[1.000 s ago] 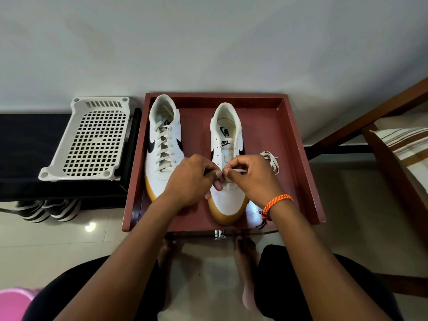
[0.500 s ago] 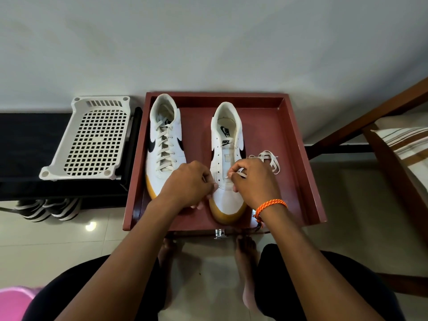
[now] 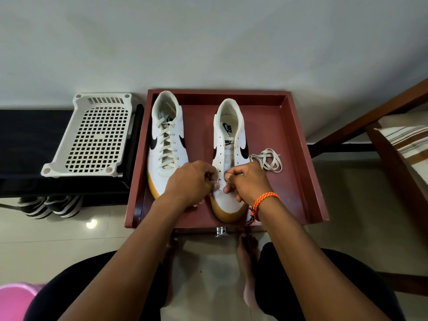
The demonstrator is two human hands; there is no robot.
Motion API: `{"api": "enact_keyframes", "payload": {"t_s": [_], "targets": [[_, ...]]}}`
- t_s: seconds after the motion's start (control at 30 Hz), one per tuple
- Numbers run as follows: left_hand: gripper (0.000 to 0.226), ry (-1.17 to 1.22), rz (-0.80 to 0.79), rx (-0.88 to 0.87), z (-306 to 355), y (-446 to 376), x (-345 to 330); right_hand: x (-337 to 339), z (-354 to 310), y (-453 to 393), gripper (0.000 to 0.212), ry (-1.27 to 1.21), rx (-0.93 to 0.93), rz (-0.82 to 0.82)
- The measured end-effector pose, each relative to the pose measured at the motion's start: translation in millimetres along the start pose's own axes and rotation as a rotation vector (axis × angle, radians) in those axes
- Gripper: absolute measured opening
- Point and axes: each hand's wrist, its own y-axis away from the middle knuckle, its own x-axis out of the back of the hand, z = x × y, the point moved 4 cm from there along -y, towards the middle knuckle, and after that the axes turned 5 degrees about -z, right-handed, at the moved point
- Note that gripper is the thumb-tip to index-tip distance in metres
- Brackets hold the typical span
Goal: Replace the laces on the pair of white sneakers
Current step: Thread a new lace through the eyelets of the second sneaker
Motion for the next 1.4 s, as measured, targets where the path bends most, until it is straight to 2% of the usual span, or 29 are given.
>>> {"api": "enact_keyframes", "payload": {"t_s": [0.13, 0.27, 0.4, 0.5, 0.6, 0.67, 0.8, 0.87, 0.93, 1.03, 1.07, 1.17, 1.23, 1.33, 1.4], "targets": [[0.030, -0.124, 0.081, -0.041, -2, -2, 0, 0, 1, 1, 0.017, -0.019, -0.017, -0.031], [0.029, -0.144, 0.097, -0.052, -3, -2, -1, 2, 2, -1, 0.017, 0.041, 0.021, -0.052], [0.023, -0.141, 0.133, -0.032, -1, -4, -1, 2, 4, -5, 0.017, 0.192, 0.135, 0.039], [0.018, -0.129, 0.165, -0.038, 5, -2, 2, 4, 3, -9, 0.021, 0.312, 0.182, 0.046], [0.017, -0.090, 0.165, -0.048, 7, -2, 7, 8, -3, -11, 0.011, 0.477, 0.234, 0.144], [0.018, -0.067, 0.142, -0.049, 6, -2, 9, 8, -8, -9, 0.011, 0.582, 0.267, 0.188], [0.019, -0.042, 0.126, -0.073, 6, -2, 6, 3, -9, -7, 0.013, 0.618, 0.254, 0.217], [0.019, -0.038, 0.134, -0.088, 7, -3, 6, 2, -7, -10, 0.018, 0.579, 0.224, 0.187], [0.020, -0.044, 0.134, -0.085, 7, -3, 6, 6, -4, -14, 0.019, 0.429, 0.183, 0.100], [0.026, -0.066, 0.134, -0.081, 8, -2, 5, 14, -5, -11, 0.008, 0.257, 0.149, -0.038], [0.026, -0.071, 0.139, -0.090, 9, -2, 5, 15, -6, -10, 0.006, 0.272, 0.164, -0.058], [0.015, -0.051, 0.123, -0.104, 9, -3, 5, 15, -5, -10, 0.020, 0.474, 0.210, -0.010], [0.013, 0.090, 0.089, -0.103, 9, -3, 8, 15, -2, -12, 0.024, 0.522, 0.217, 0.027], [0.011, 0.637, -0.009, -0.091, 15, 4, 21, 17, -2, -13, 0.029, 0.520, 0.221, 0.040], [0.010, 0.904, -0.090, -0.128, 20, 11, 32, 16, -2, -13, 0.031, 0.514, 0.228, 0.047]]}}
